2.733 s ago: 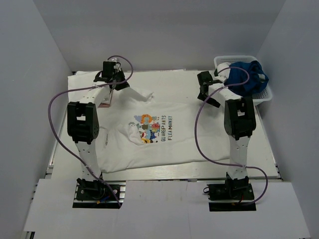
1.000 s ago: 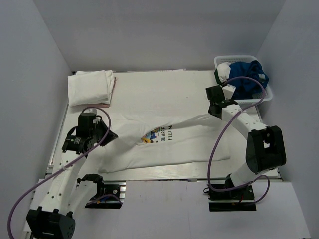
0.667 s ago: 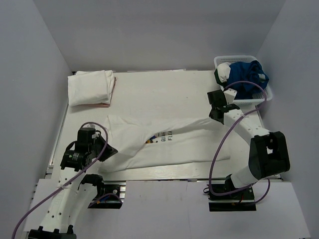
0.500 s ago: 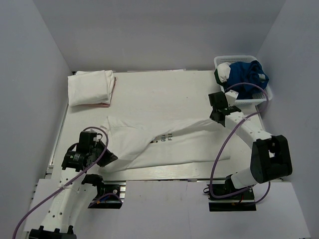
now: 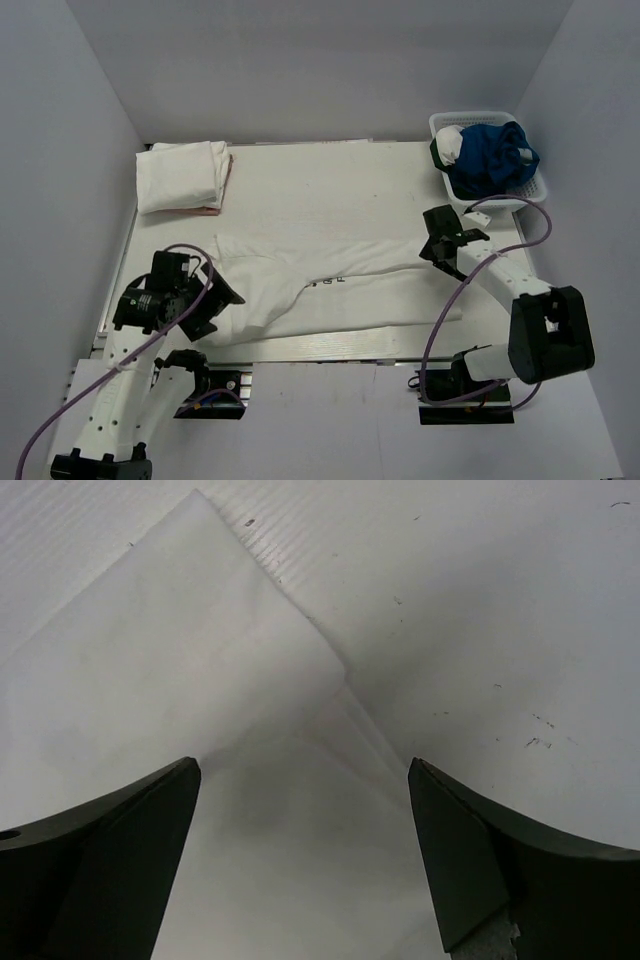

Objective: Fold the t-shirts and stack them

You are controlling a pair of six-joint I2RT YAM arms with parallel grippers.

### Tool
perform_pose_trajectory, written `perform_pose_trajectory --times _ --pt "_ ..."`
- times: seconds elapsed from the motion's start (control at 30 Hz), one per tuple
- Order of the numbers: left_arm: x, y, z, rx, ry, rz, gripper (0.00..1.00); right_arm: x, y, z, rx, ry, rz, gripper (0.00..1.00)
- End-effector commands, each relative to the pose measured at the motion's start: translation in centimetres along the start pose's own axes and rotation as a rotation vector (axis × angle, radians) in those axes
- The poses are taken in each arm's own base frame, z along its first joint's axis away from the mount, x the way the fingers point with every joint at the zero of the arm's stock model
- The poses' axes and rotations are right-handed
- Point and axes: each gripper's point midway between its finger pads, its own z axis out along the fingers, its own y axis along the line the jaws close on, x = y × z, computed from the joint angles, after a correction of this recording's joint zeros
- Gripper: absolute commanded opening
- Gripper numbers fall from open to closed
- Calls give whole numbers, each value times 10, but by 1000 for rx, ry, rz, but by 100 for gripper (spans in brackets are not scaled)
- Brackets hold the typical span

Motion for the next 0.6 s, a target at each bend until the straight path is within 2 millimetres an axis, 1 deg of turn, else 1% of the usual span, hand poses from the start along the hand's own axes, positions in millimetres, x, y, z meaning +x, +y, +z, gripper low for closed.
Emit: perform_pose_trajectory --times 0.0,0.03,0.07,0.1,0.13,0.17,0.2,0.23,0.27,0.3,0.33,0.37,0.4,0.43,0.47,0.5,0.53,0.57 --pt "-28 -25 -18 43 -101 71 100 -25 0 -25 -54 -69 96 90" --pt "-40 -38 -15 83 -137 80 100 -29 5 -29 -90 -74 83 90" --pt "-49 -45 -7 84 -138 94 100 -31 10 -33 -127 -82 53 90" --pt "-52 -49 3 90 -129 109 100 -48 34 -46 -273 -139 84 90" --pt "-60 -60 15 129 -136 117 100 -41 45 -51 -363 -129 -12 90" --pt "-63 -64 25 139 -127 128 100 -45 59 -55 -451 -164 -28 90" --pt "-60 -63 45 118 -64 119 100 -40 85 -73 -622 -162 -74 90" --pt "-71 -72 56 143 -89 137 100 -42 91 -74 -655 -192 -119 90" --pt "-74 -75 65 141 -74 135 100 -36 98 -73 -688 -181 -162 90" --pt "-78 -74 84 115 -50 127 100 -28 107 -70 -715 -151 -212 90" --pt "-79 -72 93 95 -31 121 100 -28 112 -69 -724 -155 -232 90" --pt "-82 -74 100 88 -25 119 100 -18 117 -59 -722 -121 -259 90" --pt "-86 -75 108 83 -20 130 100 -14 121 -50 -712 -106 -267 90" --pt "-90 -76 123 64 -3 124 100 -6 124 -43 -708 -77 -280 90" --pt "-92 -75 130 52 8 133 100 0 126 -39 -708 -59 -290 90" --pt "-97 -80 135 52 8 133 100 8 127 -29 -691 -32 -298 90" --pt "-99 -80 142 44 16 143 100 16 123 -21 -673 -10 -301 90" --pt "-99 -71 159 -3 49 141 100 16 118 -14 -630 -10 -287 90"
